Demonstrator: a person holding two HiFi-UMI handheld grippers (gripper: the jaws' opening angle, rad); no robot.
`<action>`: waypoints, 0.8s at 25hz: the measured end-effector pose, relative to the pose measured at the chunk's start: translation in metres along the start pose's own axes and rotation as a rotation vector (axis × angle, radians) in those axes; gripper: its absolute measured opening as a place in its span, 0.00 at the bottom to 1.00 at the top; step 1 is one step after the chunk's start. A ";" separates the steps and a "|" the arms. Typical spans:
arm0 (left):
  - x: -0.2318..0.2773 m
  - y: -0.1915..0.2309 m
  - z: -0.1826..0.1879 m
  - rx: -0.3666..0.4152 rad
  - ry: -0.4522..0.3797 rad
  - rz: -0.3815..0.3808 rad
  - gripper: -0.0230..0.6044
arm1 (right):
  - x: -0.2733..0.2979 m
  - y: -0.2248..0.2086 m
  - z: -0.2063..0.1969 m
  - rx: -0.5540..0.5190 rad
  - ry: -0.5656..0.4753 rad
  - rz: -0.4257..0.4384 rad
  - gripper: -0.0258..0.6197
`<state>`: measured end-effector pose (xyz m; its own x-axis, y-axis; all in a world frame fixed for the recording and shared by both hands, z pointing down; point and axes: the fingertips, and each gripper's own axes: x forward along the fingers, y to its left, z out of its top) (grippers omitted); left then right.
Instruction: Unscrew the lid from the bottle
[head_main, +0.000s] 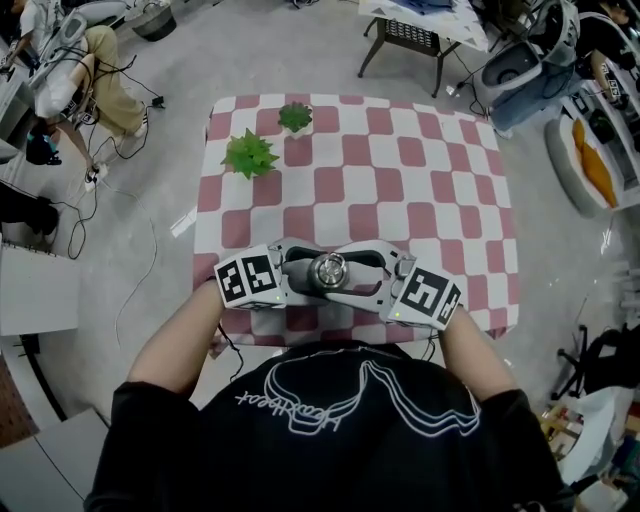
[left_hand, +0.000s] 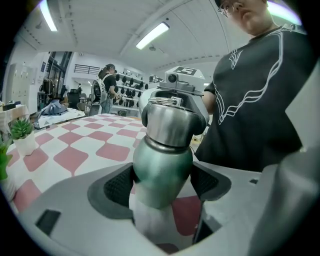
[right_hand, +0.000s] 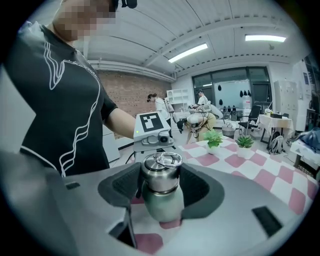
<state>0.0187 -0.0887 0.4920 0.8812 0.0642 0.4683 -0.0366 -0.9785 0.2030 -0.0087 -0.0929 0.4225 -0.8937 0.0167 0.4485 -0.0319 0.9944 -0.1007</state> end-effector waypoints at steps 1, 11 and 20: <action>0.000 0.000 0.001 0.000 -0.004 0.000 0.60 | 0.000 0.000 0.000 0.000 -0.001 -0.001 0.42; -0.001 -0.001 0.001 -0.002 -0.025 0.019 0.60 | -0.001 0.001 0.001 -0.013 -0.009 -0.045 0.42; -0.041 -0.002 0.014 -0.050 -0.147 0.049 0.60 | -0.017 0.003 0.022 0.020 -0.117 -0.172 0.42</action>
<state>-0.0109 -0.0923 0.4598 0.9373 -0.0164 0.3482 -0.1015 -0.9685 0.2276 -0.0035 -0.0930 0.3948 -0.9202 -0.1666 0.3543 -0.1964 0.9793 -0.0496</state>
